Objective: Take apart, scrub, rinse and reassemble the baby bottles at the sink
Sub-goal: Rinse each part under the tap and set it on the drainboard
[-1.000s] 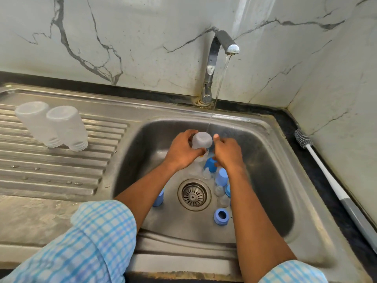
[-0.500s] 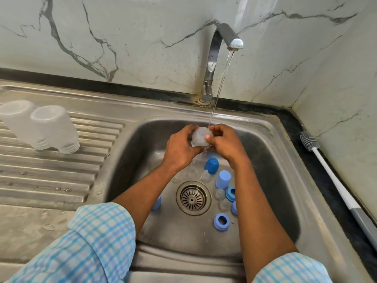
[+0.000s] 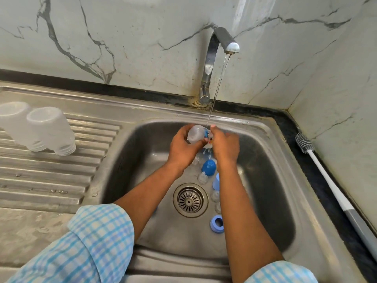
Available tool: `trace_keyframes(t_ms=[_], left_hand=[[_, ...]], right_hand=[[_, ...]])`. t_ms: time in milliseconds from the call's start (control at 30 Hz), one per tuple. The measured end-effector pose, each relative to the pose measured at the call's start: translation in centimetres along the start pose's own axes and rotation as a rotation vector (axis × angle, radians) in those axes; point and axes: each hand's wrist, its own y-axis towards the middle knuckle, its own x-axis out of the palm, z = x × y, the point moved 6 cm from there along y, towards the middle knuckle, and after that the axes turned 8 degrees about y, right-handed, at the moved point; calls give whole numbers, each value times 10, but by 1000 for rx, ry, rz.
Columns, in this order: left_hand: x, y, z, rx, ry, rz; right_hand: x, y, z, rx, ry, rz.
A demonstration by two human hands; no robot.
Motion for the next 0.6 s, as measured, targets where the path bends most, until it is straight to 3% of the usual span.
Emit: trace_keyframes(t_ms=[67,133,300,467,533,600], left_hand=[[9,-5,-7,-142,-149,-2],[14,-10,-9,-207,-202,2],[3,-5,0,-12,115,47],[2,1,2,69,267,-33],[4,0,0,-26,93,-128],[12,-5,-4,-267,-276,-290]], right_hand=[[13,-9,20,301,92,-149],[24,-15,24,418,174,-250],[37,-11,28,365,234,-289],[34,-4,35,356,328,-259],[35,0,29,274,371,-279],[35,2,21,199,413,-294]])
